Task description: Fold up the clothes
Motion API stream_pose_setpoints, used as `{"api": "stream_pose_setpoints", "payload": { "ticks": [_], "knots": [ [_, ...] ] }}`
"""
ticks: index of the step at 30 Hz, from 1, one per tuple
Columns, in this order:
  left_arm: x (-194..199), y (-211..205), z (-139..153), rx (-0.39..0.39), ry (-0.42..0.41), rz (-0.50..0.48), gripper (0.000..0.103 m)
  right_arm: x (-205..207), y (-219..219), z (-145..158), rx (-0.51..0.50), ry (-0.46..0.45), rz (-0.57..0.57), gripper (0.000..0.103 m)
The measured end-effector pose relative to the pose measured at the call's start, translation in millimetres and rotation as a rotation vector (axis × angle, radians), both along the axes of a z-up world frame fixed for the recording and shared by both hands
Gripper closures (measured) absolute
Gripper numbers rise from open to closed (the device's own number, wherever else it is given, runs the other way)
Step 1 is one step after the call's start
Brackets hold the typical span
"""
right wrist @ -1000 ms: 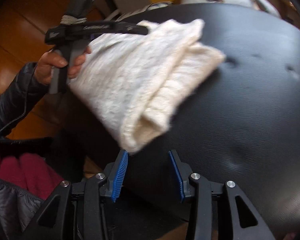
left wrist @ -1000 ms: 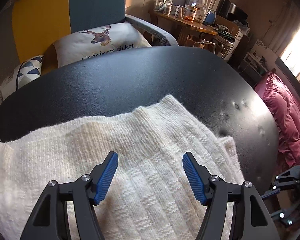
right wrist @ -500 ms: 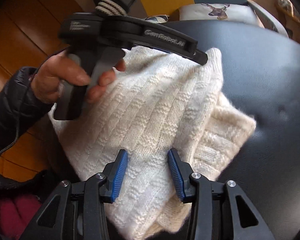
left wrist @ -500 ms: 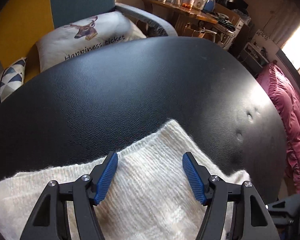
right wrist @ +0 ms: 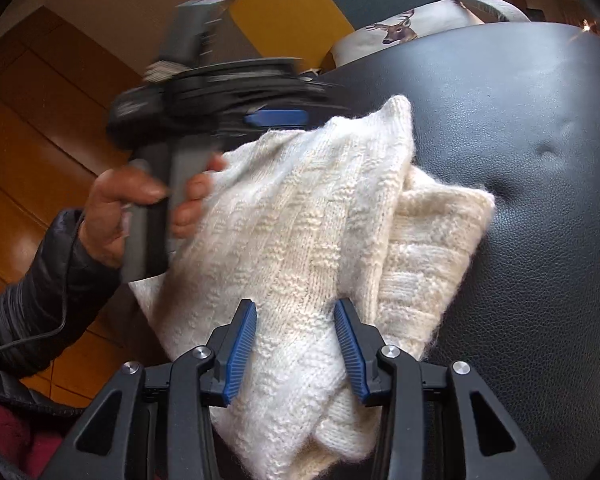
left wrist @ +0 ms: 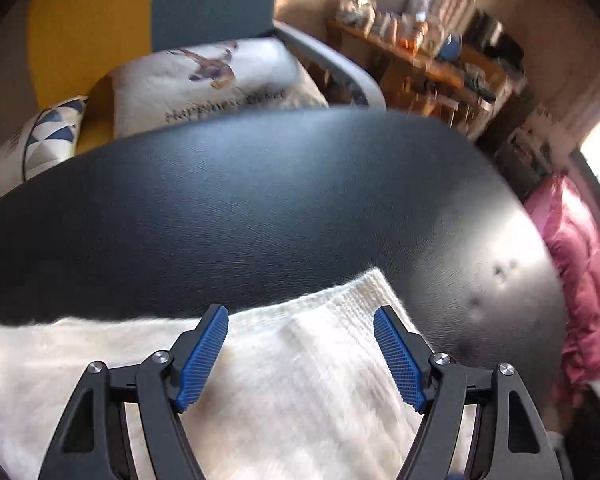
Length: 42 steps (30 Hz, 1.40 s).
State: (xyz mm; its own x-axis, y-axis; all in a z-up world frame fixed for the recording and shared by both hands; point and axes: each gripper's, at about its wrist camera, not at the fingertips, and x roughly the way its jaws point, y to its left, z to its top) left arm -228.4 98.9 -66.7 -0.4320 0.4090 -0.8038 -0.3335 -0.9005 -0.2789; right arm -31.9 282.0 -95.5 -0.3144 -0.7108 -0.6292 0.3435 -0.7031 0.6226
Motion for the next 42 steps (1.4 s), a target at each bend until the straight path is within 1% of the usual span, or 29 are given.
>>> {"api": "stream_pose_setpoints", "payload": {
  "ticks": [2, 4, 6, 8, 10, 11, 13, 17, 20, 23, 24, 25, 28, 31, 33, 34, 35, 36, 37, 38, 40, 41, 42],
  "knots": [
    [21, -47, 23, 0.085, 0.043, 0.05, 0.026, 0, -2, 0, -0.008, -0.021, -0.033, 0.061],
    [47, -102, 40, 0.139, 0.082, 0.094, 0.026, -1, -6, 7, 0.01, -0.033, -0.078, 0.061],
    [74, -161, 54, 0.169, 0.119, 0.14, 0.026, 1, -14, 25, 0.043, 0.013, -0.123, 0.06],
    [101, -221, 56, 0.16, 0.138, 0.199, 0.025, 1, -26, 45, 0.045, 0.073, -0.128, 0.059],
    [127, -280, 56, 0.15, 0.149, 0.253, 0.025, 0, -47, 63, 0.02, 0.114, -0.087, 0.055],
    [139, -307, 53, 0.152, 0.146, 0.278, 0.025, -4, -59, 69, 0.025, 0.123, -0.062, 0.051],
    [157, -347, 38, 0.181, 0.112, 0.308, 0.025, -9, -83, 72, 0.053, 0.126, -0.007, 0.05],
    [174, -371, 6, 0.304, 0.044, 0.256, 0.025, -11, -139, 61, 0.108, 0.084, 0.053, 0.05],
    [185, -387, -17, 0.391, -0.003, 0.215, 0.025, -16, -159, 49, 0.115, 0.033, 0.052, 0.05],
    [186, -386, -31, 0.453, -0.023, 0.169, 0.027, -20, -170, 38, 0.165, 0.003, 0.044, 0.05],
    [188, -385, -33, 0.467, -0.024, 0.154, 0.028, -22, -172, 33, 0.179, -0.008, 0.042, 0.05],
    [187, -383, -34, 0.478, -0.023, 0.134, 0.032, -25, -172, 29, 0.184, -0.021, 0.039, 0.05],
    [184, -375, -37, 0.498, -0.025, 0.079, 0.039, -28, -169, 21, 0.172, -0.041, 0.039, 0.049],
    [179, -367, -39, 0.496, -0.039, 0.035, 0.04, -30, -167, 19, 0.174, -0.035, 0.05, 0.049],
    [177, -363, -42, 0.498, -0.056, 0.017, 0.044, -32, -168, 20, 0.186, -0.032, 0.058, 0.049],
    [176, -361, -43, 0.499, -0.065, 0.008, 0.054, -33, -168, 20, 0.195, -0.031, 0.063, 0.049],
    [176, -359, -44, 0.5, -0.074, -0.001, 0.07, -34, -169, 21, 0.209, -0.027, 0.07, 0.049],
    [177, -357, -45, 0.501, -0.082, -0.011, 0.079, -35, -170, 22, 0.227, -0.02, 0.077, 0.05],
    [181, -354, -45, 0.501, -0.089, -0.021, 0.092, -35, -171, 22, 0.252, -0.008, 0.086, 0.05],
    [187, -351, -46, 0.494, -0.102, -0.03, 0.095, -35, -173, 23, 0.284, 0.01, 0.099, 0.05],
    [203, -343, -57, 0.452, -0.154, -0.04, 0.096, -32, -176, 23, 0.35, 0.056, 0.134, 0.049],
    [213, -344, -65, 0.452, -0.182, -0.03, 0.097, -29, -176, 22, 0.371, 0.077, 0.147, 0.049],
    [223, -348, -72, 0.489, -0.2, -0.008, 0.097, -27, -176, 21, 0.38, 0.091, 0.155, 0.049]
  ]
}}
